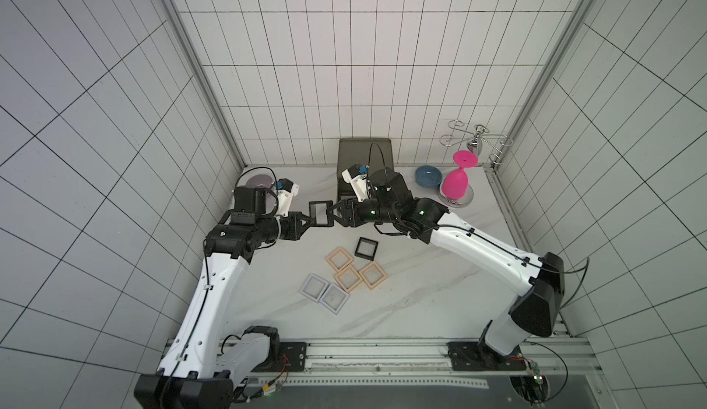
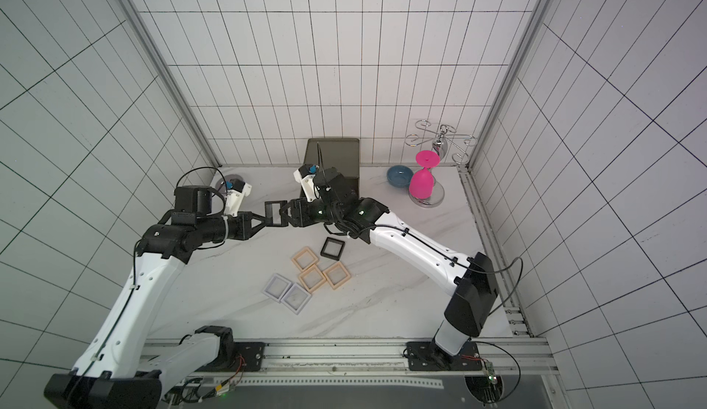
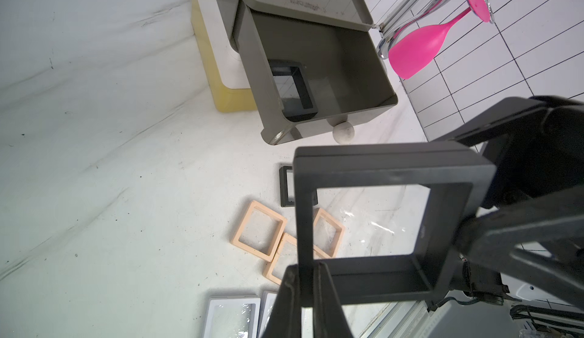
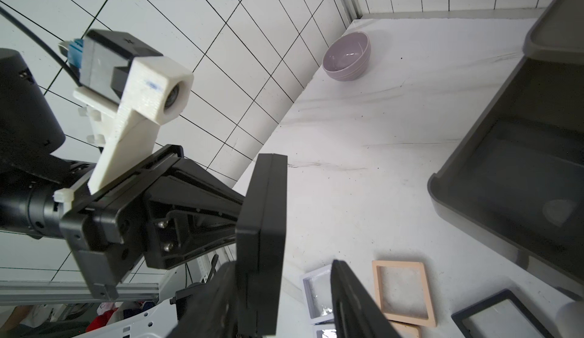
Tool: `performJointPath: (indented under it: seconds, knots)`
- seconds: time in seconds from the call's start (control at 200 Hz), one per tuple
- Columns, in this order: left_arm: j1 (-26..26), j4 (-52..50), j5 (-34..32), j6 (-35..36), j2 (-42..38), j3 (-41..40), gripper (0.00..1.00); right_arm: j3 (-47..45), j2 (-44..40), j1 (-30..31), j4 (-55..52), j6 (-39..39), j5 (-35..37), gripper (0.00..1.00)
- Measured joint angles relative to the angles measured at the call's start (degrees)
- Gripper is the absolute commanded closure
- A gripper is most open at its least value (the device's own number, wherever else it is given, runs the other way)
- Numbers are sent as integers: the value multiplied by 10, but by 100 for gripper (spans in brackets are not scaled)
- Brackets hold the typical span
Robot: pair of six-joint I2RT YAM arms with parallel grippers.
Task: Place the brooch boxes into the drawer by color
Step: Place the brooch box in the drawer.
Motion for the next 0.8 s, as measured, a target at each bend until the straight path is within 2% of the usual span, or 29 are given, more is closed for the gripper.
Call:
performJointPath:
  seconds: [0.22,0.42,0.48,0.575,0.655,0.7,0.76,0.8]
  knots:
    - [0,-1,0,0,0,0,100,10,2,3,-1,3,1,60]
    - [-1,-2,-2,2,0,0,100,13,12,7,-2,8,2,63]
    - [-1,-2,-4,3,0,0,100,18,17,7,-2,11,2,68]
    - [-1,-2,-9,5,1,0,100,22,21,7,-2,17,2,83]
    - [-1,-1,-11,6,2,0,100,25,22,7,-3,19,8,86]
    - [-1,-2,-12,7,2,0,85,25,22,7,-4,20,10,86]
    - [-1,-1,-14,12,2,0,58,25,22,7,-4,20,14,86]
    - [-1,-1,-13,10,2,0,36,25,22,7,-5,21,18,86]
